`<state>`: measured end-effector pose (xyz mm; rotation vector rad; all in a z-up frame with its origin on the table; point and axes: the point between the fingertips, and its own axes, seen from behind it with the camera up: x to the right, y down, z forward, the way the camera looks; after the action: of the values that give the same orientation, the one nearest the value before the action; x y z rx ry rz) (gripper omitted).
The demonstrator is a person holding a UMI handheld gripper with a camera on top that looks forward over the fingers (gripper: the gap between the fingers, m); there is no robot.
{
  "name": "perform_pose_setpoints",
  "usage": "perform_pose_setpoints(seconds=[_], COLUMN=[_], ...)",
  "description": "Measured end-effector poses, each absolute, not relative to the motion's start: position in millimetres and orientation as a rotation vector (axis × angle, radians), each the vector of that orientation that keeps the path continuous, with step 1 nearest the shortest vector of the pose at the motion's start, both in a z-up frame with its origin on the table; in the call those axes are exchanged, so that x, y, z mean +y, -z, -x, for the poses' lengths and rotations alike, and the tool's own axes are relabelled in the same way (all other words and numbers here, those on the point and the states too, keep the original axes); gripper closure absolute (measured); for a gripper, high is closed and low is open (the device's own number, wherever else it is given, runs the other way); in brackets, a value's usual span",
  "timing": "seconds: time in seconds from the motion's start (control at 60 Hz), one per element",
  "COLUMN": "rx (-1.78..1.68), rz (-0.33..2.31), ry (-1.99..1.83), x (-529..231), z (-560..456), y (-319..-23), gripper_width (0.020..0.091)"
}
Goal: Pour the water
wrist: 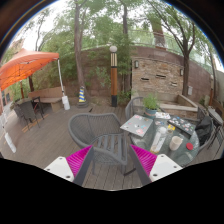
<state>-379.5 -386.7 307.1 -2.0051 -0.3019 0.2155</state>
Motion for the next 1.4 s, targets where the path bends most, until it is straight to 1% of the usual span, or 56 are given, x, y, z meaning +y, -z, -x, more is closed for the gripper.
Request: perform_pose_setpoints(seconds=[0.15, 0.267, 0.317, 0.383, 0.533, 0.65, 0.783, 0.917, 1.0, 1.033, 1.05, 1.067, 1.083, 1.1, 1.15, 1.167, 1.183, 1.283, 1.317, 1.35, 1.367, 1.383, 1.4], rx=[-0.283, -0.248, -0.216, -0.186, -0.197, -0.192, -0.215, -0.223, -0.223, -0.221, -0.221, -0.22, -0.212, -0.211, -0.194, -0.199, -0.198, -0.207, -0.202, -0.192, -0.188, -0.188, -0.19], rz=[1.969, 1.976, 1.984, 1.974, 1.926, 1.875, 1.862, 1.819, 1.77, 1.762, 1.761, 1.767, 1.779, 1.784, 1.77, 1.764, 1.769, 1.76, 1.76, 1.772, 1.781, 1.788, 1.798], ry=[-0.196, -0.169, -0.15, -0.123, -0.009, -0.044, -0.051, -0.127, -0.182, -0.208, -0.218, -0.225, -0.217, -0.207, -0.196, -0.192, -0.186, -0.166, -0.158, -0.153, -0.153, -0.154, -0.151], x=[-374.1, -349.5, -333.6, -310.6, -230.9, -166.6, -103.1, -58.1, -38.5, -35.4, -30.2, -27.6, -26.0, -24.0, -22.6, -12.7, -23.1, -25.2, -25.3, -26.2, -26.5, -26.8, -27.1], z=[360.9, 324.5, 302.9, 270.5, 198.6, 173.5, 151.0, 158.3, 171.6, 175.4, 176.5, 177.5, 174.5, 172.5, 170.1, 165.8, 174.4, 171.3, 171.5, 171.9, 172.5, 173.8, 174.4], y=[-311.7, -289.9, -270.6, -252.2, -199.1, -161.6, -107.9, -84.1, -86.1, -87.6, -84.5, -81.5, -78.9, -76.0, -79.9, -66.9, -77.8, -78.5, -79.7, -78.5, -78.2, -78.8, -78.9], gripper_width=[0.0286, 0.0284, 0.0284, 0.0284, 0.0283, 0.028, 0.0286, 0.0267, 0.028, 0.0299, 0.0331, 0.039, 0.0475, 0.0496, 0.0514, 0.0516, 0.0516, 0.0532, 0.0561, 0.0612, 0.0613, 0.0649, 0.0649])
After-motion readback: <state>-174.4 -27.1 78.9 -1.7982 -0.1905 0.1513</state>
